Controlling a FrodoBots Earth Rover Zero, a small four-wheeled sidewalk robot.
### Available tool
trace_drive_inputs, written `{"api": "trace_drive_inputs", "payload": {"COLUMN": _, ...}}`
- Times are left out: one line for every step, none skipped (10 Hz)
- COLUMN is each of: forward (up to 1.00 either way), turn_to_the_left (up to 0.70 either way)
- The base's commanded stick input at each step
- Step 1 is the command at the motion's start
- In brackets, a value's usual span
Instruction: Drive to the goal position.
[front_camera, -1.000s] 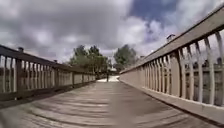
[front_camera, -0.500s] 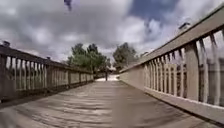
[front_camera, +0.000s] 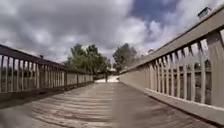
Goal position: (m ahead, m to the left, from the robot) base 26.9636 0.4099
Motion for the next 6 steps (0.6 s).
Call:
{"api": "trace_drive_inputs", "payload": {"forward": 0.69, "turn_to_the_left": 0.01}}
{"api": "trace_drive_inputs", "payload": {"forward": 0.69, "turn_to_the_left": 0.01}}
{"api": "trace_drive_inputs", "payload": {"forward": 0.69, "turn_to_the_left": 0.01}}
{"api": "trace_drive_inputs", "payload": {"forward": 0.69, "turn_to_the_left": 0.01}}
{"api": "trace_drive_inputs", "payload": {"forward": 0.69, "turn_to_the_left": 0.01}}
{"api": "trace_drive_inputs", "payload": {"forward": 0.69, "turn_to_the_left": 0.01}}
